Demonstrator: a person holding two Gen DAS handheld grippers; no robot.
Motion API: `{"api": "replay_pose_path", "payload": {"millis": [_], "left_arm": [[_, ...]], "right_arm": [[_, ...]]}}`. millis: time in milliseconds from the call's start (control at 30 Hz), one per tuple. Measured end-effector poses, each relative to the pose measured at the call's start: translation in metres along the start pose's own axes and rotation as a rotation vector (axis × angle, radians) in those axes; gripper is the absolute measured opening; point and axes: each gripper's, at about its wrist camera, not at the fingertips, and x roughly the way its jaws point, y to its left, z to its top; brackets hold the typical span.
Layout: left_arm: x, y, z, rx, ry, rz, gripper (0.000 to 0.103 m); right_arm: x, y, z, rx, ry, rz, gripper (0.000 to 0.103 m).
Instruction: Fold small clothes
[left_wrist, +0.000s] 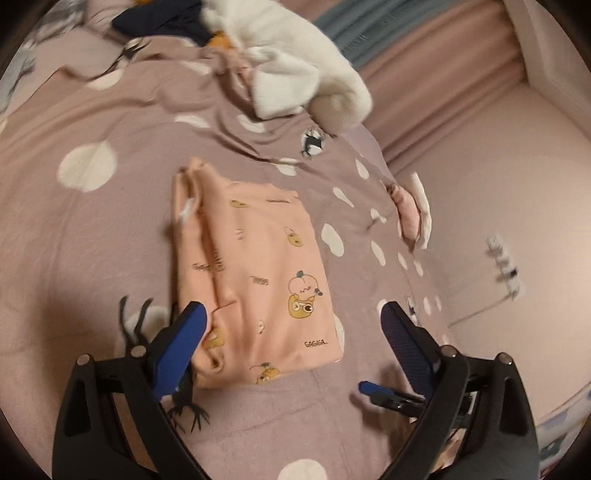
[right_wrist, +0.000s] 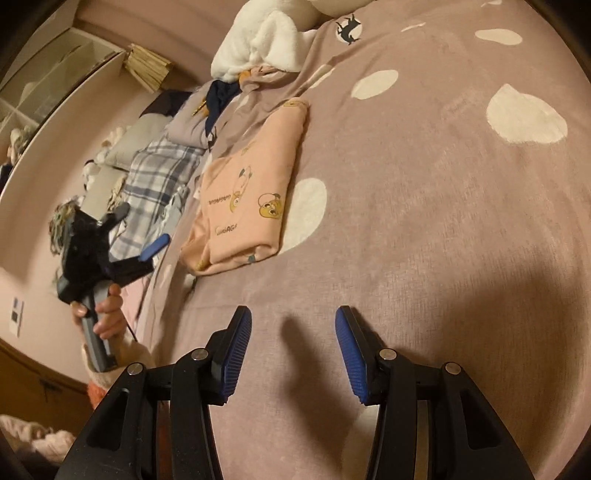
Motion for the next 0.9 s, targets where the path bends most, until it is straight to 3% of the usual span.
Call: {"api": "replay_pose_path", "payload": {"millis": [100, 167, 300, 467, 533, 633, 667, 733, 833, 900], "left_arm": [[0.029, 0.011, 0.003, -0.008, 0.096, 0.101, 0.095], [0.043, 0.018, 0.002, -0.014, 0.133, 0.123, 0.095], [0.04, 0.022, 0.006, -0.057, 0.121, 0.052, 0.095], [0.023, 0.006, 0.01, 0.0, 0.089, -0.019, 0.095], [0.028, 0.003, 0.007, 0.017, 0.111, -0.001, 0.096], [0.048, 0.013, 0.004, 0.022, 0.154, 0.124, 0.096], [0.055, 0.016, 0.004, 0.018, 0.167, 0.133, 0.095], [0.062, 0.025, 0.002, -0.003, 0.206, 0.135, 0.095], [0.055, 0.028, 0.002, -0.024, 0.194, 0.082, 0.092], [0.048, 0.031, 0.002, -0.042, 0.183, 0.05, 0.082]], "right_arm": [[0.001, 0.003, 0.0, -0.031, 0.002, -0.017, 0.049], [-0.005, -0.001, -0.004, -0.054, 0.002, -0.02, 0.05], [-0.004, -0.009, -0.003, -0.044, 0.003, -0.003, 0.05], [-0.007, -0.012, -0.004, -0.04, 0.0, 0.009, 0.05], [-0.007, -0.012, -0.005, -0.043, 0.0, 0.007, 0.05], [-0.007, -0.012, -0.005, -0.045, -0.002, 0.004, 0.05], [-0.007, -0.012, -0.005, -0.046, -0.003, 0.005, 0.05], [-0.007, -0.012, -0.005, -0.049, -0.003, 0.006, 0.05], [-0.007, -0.013, -0.005, -0.052, 0.0, 0.011, 0.05], [-0.007, -0.014, -0.004, -0.049, 0.0, 0.015, 0.05]]}}
